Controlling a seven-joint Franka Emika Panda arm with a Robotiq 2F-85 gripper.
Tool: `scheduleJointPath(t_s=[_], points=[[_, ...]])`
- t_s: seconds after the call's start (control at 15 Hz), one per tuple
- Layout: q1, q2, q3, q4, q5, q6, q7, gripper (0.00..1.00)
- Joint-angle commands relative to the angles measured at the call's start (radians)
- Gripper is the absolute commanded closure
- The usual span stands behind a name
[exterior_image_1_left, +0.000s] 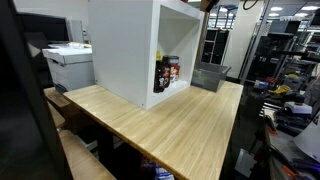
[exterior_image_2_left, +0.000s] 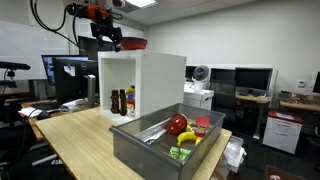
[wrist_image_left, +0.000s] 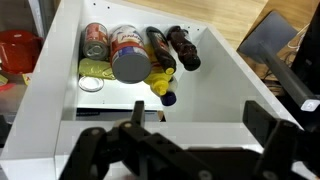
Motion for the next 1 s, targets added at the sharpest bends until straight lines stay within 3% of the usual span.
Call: scheduleJointPath(t_s=[0.0, 0.47, 0.93], points=[[0.03, -0.053, -0.012, -0.079, 0.025, 0.043, 0.023, 0.0], [0.054, -0.079, -0.021, -0.146, 0.037, 0.073, 0.021, 0.0], [0.059, -0.057, -0.027, -0.118, 0.01, 0.053, 0.008, 0.0]])
